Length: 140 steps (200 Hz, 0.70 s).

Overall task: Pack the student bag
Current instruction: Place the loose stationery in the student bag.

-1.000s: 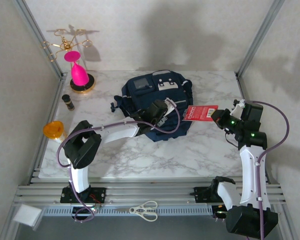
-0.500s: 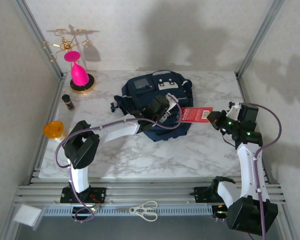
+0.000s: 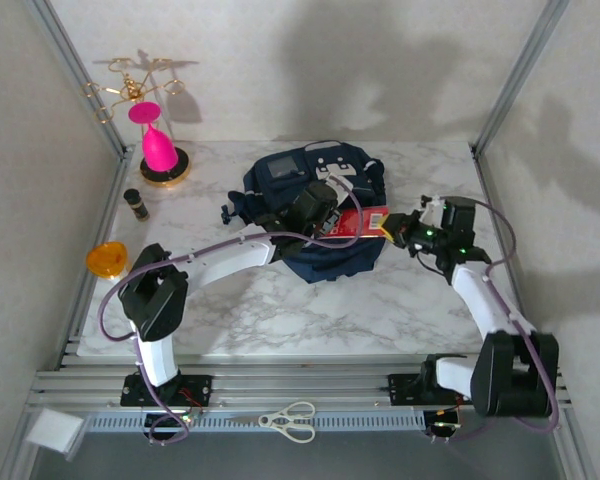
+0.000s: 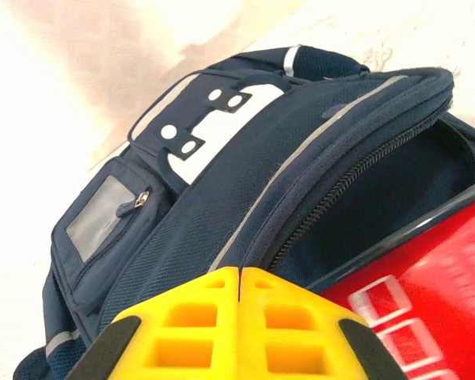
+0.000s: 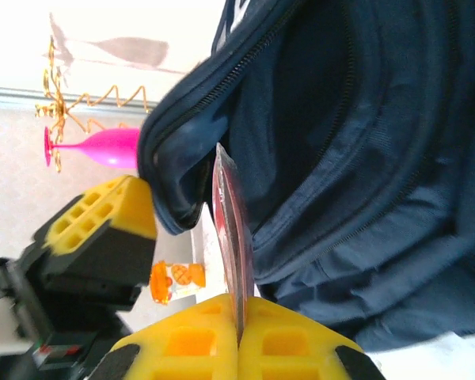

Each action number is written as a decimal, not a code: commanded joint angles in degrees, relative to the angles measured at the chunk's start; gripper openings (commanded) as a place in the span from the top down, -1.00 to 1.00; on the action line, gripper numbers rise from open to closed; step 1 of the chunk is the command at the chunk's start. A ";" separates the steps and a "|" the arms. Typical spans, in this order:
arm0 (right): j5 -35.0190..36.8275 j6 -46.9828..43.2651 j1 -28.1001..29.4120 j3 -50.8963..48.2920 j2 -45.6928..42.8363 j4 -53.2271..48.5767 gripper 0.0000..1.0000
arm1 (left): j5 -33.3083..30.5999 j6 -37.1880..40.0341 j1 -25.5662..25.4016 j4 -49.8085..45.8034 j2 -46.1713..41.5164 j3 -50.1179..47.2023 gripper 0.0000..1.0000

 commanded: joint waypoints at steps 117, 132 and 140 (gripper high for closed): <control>16.12 -8.26 6.40 19.52 22.57 -2.43 -0.14 | -3.91 -10.91 2.61 -1.00 -2.62 1.64 1.00; 19.13 -9.62 6.86 18.59 19.66 -5.85 -0.12 | -3.67 -13.77 2.64 -1.97 -3.64 0.25 1.00; 20.23 -9.96 7.19 17.74 18.56 -7.09 -0.10 | -2.75 -15.10 2.72 -2.22 -4.60 -0.87 1.00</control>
